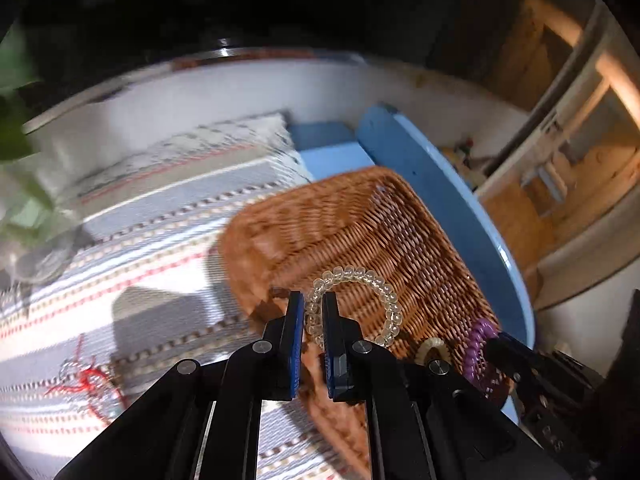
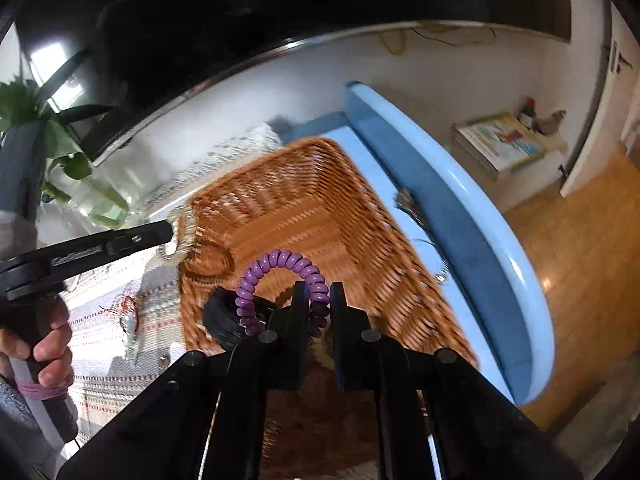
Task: Organize jewelry
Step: 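Lift and carry both held items over the wicker basket, then open the right tool to drop the purple coil while the left tool drops the clear bracelet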
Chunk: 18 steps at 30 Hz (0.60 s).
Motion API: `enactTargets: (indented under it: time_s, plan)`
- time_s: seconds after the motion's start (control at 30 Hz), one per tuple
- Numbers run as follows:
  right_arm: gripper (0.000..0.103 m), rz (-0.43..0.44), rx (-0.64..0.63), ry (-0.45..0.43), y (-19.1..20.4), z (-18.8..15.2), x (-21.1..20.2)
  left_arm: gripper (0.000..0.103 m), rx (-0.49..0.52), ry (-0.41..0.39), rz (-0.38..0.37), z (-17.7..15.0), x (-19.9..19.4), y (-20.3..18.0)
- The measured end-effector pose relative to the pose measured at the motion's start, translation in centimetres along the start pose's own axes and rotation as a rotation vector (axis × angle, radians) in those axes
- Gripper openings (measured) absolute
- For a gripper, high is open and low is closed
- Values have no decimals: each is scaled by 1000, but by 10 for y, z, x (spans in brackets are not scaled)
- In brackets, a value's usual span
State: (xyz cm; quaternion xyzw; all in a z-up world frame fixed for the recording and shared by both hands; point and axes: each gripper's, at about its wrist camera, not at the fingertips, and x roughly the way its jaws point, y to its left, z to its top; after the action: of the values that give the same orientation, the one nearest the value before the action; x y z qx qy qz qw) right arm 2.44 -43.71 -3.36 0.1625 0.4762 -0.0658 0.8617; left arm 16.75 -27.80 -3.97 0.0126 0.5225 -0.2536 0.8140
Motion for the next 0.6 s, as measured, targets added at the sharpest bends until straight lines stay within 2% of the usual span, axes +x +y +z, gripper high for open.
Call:
enactTargets:
  time_s: [0.07, 0.2, 0.33, 0.4, 0.5, 0.6]
  plan:
    - [12, -6, 0, 13, -9, -3, 0, 9, 18, 29, 29, 3, 14, -9]
    - [12, 13, -27, 58, -11, -13, 9, 9, 99, 59, 140, 6, 43, -27]
    - [12, -13, -82, 112, -4, -21, 27, 9, 118, 104, 123, 7, 63, -34]
    - [12, -22, -87, 141, -2, -24, 35, 9, 125, 136, 157, 6, 74, -34]
    - [12, -87, -114, 204, 0, -29, 50, 9, 131, 156, 171, 4, 83, -33]
    - [12, -64, -96, 217, -4, -31, 55, 9, 124, 152, 166, 5, 84, -33]
